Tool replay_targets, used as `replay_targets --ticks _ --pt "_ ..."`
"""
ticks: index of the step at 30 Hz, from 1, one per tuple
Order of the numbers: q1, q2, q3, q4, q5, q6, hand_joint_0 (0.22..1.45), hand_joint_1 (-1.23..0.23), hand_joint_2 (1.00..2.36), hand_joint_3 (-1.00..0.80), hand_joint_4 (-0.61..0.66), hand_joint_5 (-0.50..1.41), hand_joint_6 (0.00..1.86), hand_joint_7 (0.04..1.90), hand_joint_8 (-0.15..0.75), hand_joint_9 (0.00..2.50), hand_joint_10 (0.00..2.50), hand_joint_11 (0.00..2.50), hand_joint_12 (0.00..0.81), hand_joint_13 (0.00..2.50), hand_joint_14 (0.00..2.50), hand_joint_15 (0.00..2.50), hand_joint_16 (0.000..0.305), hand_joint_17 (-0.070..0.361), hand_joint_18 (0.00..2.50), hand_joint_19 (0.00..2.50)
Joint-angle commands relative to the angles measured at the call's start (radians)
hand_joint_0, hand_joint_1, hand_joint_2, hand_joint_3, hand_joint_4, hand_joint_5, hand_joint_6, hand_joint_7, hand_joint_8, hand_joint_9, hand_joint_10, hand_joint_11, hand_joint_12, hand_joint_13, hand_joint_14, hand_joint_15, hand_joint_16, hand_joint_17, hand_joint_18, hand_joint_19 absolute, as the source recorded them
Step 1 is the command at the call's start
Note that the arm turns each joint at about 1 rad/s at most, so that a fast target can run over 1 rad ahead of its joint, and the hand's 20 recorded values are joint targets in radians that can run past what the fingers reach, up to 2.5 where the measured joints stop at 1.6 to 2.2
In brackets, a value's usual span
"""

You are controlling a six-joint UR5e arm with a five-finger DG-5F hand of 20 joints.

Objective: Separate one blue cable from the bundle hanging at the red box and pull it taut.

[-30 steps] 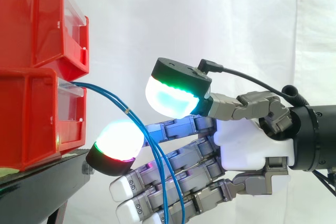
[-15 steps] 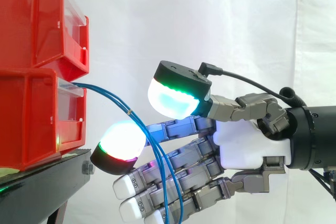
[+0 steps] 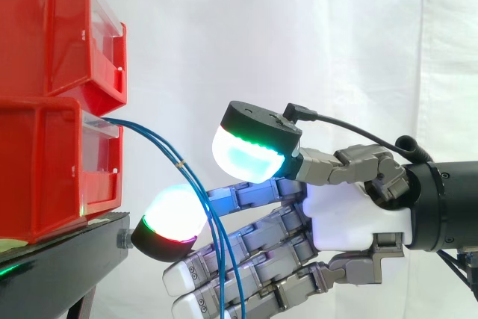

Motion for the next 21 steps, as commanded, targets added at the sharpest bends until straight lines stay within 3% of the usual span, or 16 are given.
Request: replay_targets --ticks 1,8,21 --pt "-0.003 0.0 -0.002 0.004 -0.008 0.002 0.54 -0.61 1.0 -0.5 0.27 -0.15 0.5 1.1 0.319 0.61 0.01 0.4 0.379 0.64 0.01 0.21 0.045 0.101 0.61 0.15" --pt "-0.009 0.0 -0.008 0.012 -0.025 0.018 0.55 -0.62 1.0 -0.49 0.27 -0.15 0.5 1.1 0.32 0.62 0.01 0.41 0.38 0.64 0.01 0.21 0.045 0.1 0.61 0.15" --pt "0.015 0.0 -0.005 0.05 -0.019 0.018 0.57 -0.63 1.0 -0.45 0.27 -0.15 0.5 1.11 0.315 0.62 0.01 0.41 0.375 0.64 0.01 0.21 0.044 0.099 0.61 0.16"
